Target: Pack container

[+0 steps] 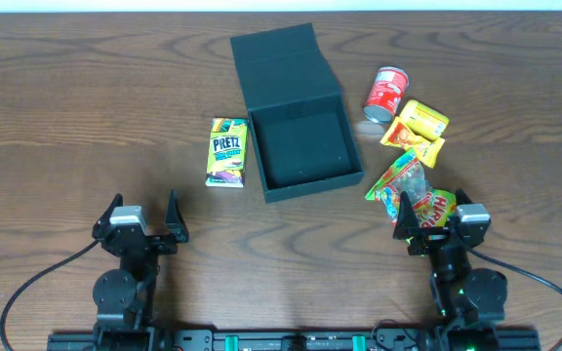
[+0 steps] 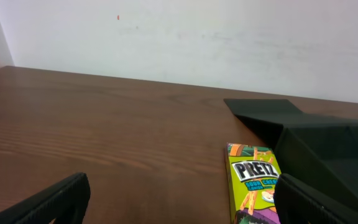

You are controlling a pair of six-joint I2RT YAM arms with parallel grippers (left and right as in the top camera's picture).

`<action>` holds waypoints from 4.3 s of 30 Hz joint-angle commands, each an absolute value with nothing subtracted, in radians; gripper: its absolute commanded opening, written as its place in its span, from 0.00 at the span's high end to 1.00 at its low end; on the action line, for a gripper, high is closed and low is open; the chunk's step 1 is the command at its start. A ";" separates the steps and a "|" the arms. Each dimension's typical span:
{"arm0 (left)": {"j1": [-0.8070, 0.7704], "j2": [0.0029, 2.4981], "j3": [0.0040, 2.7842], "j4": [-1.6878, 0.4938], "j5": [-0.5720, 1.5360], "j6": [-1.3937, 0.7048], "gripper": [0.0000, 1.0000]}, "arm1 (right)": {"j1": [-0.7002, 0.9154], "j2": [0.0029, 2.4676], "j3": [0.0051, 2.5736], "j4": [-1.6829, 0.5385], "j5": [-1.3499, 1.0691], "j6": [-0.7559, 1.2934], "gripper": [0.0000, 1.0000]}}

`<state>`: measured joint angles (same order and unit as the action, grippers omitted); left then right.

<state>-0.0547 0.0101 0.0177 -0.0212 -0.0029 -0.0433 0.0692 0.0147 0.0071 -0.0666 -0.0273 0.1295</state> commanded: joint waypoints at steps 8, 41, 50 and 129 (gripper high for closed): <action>-0.050 0.004 0.004 -0.076 -0.007 -0.022 0.05 | 0.065 0.014 0.088 -0.053 -0.027 0.137 0.01; -0.050 0.004 0.004 -0.076 -0.007 -0.022 0.05 | 0.107 0.594 0.894 -0.828 -0.778 0.277 0.01; -0.050 0.004 0.004 -0.076 -0.007 -0.022 0.05 | 0.220 0.706 1.031 -0.946 -0.379 0.352 0.01; -0.050 0.004 0.004 -0.076 -0.007 -0.022 0.05 | 0.118 1.336 1.216 -1.142 -0.189 1.196 0.01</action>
